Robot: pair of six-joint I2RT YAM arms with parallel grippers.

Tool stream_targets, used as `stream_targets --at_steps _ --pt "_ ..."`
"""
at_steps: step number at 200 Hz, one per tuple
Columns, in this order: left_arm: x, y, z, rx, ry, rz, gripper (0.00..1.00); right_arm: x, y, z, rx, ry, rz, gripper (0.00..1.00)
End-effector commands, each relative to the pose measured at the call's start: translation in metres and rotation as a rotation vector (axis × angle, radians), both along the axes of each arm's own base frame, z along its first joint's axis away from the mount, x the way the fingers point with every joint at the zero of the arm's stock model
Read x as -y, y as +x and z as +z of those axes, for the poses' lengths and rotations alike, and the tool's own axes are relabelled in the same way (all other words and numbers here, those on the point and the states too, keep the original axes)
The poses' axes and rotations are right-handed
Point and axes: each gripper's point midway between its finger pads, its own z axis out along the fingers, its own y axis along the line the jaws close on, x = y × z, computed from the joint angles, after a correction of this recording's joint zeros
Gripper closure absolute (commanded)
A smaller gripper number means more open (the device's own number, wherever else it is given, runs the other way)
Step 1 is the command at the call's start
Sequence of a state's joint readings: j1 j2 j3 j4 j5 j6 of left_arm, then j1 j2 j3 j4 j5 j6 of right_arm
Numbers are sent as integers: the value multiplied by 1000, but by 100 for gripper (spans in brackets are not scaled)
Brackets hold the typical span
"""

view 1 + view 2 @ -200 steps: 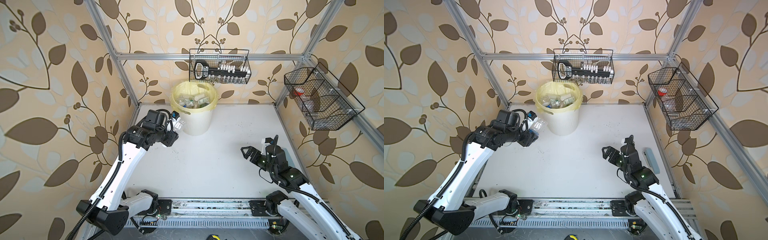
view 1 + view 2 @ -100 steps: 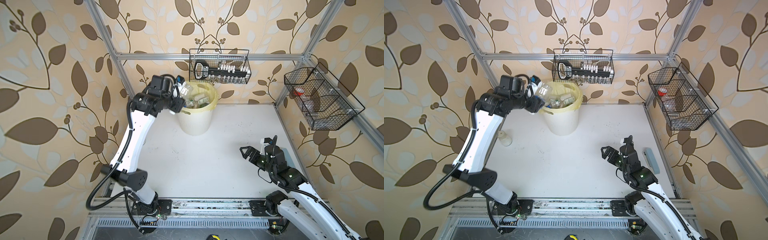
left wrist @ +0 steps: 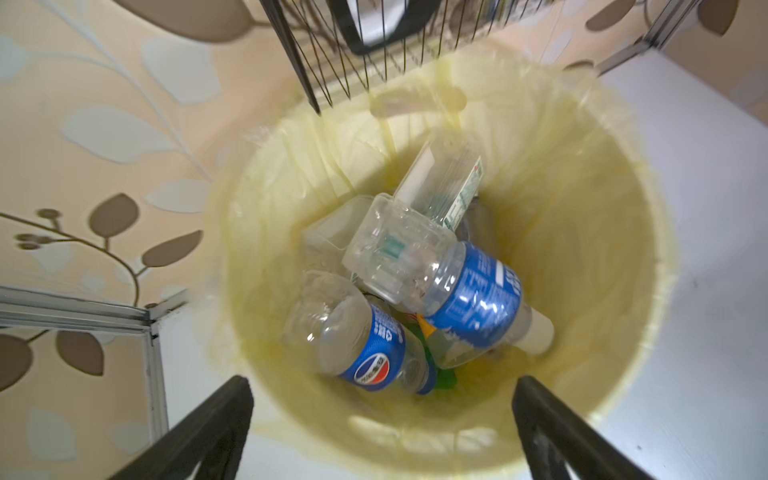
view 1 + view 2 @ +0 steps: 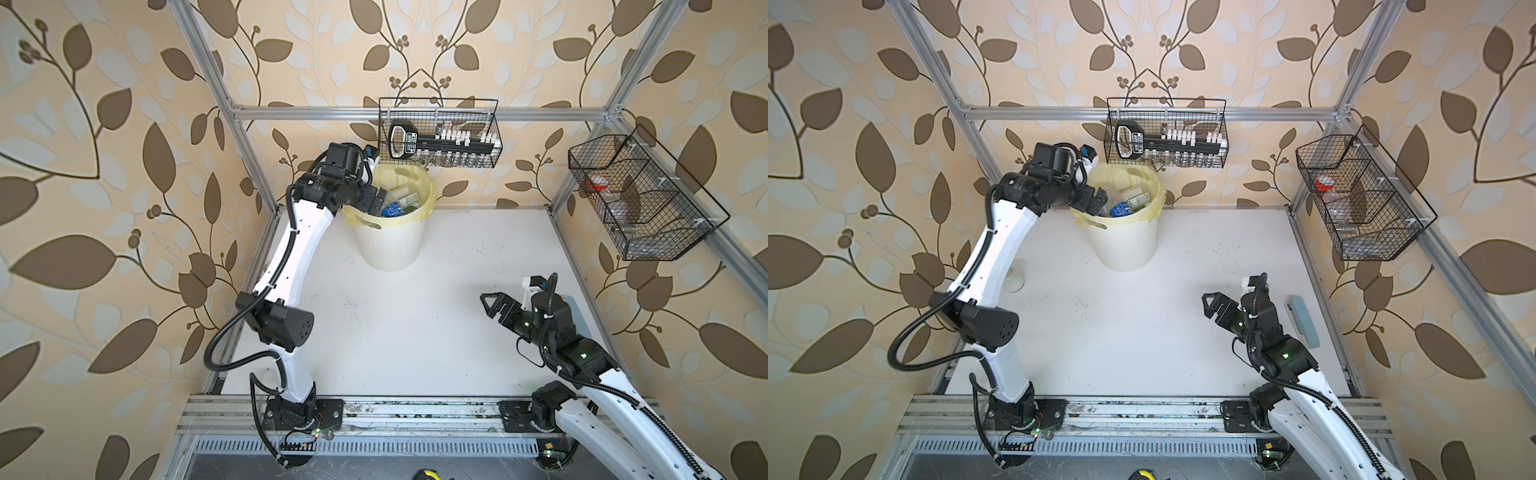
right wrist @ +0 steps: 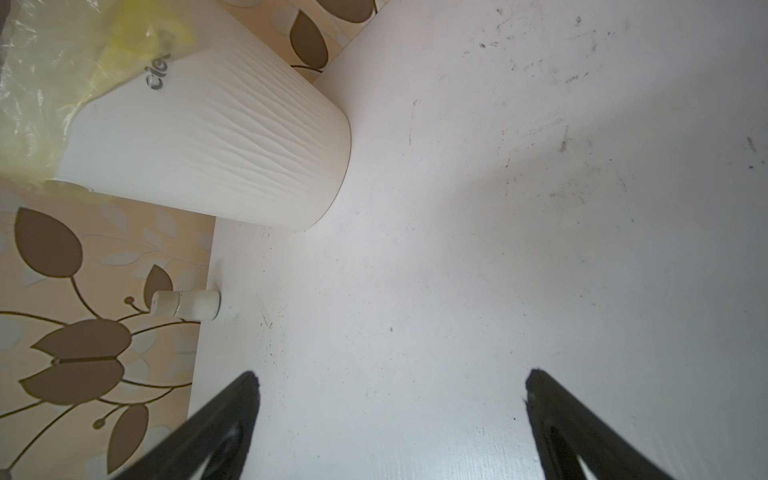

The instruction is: Throw the plastic bottles in the bin

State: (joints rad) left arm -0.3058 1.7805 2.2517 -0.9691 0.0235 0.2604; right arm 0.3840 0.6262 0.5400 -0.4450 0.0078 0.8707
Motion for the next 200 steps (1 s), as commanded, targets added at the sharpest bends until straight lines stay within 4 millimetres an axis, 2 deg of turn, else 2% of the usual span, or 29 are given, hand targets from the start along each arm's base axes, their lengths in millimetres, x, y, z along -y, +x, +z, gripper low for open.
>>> stream_targets --at_steps 1,28,32,53,64,66,70,85,161,182,200 --pt "-15 -44 75 181 -70 6 1 1 1 -9 -20 -19 -1 0" --pt "-20 -58 49 138 -40 2 1 -2 3 -9 -22 -26 11 0" --pt "-21 -58 36 116 -31 8 1 -2 3 -9 -20 -27 13 0" --pt "-30 -61 15 95 -29 60 1 -4 6 -7 -12 -37 26 0" --pt "-31 -59 -3 57 -16 71 1 -5 8 -9 -17 -53 36 0" --pt "-33 -65 4 74 -22 73 1 -4 9 -10 -20 -57 35 0" --pt "-34 -68 2 72 -24 75 1 -3 10 -10 -25 -65 32 0" --pt "-34 -72 -14 31 -17 72 1 -3 13 -9 -29 -98 43 0" --pt "-27 -93 -92 -75 -26 8 1 25 37 10 28 -292 -45 0" --pt "-28 -95 -106 -64 -6 0 1 28 44 9 68 -298 -70 0" --pt "-31 -98 -115 -30 21 -15 1 40 47 8 92 -329 -136 0"
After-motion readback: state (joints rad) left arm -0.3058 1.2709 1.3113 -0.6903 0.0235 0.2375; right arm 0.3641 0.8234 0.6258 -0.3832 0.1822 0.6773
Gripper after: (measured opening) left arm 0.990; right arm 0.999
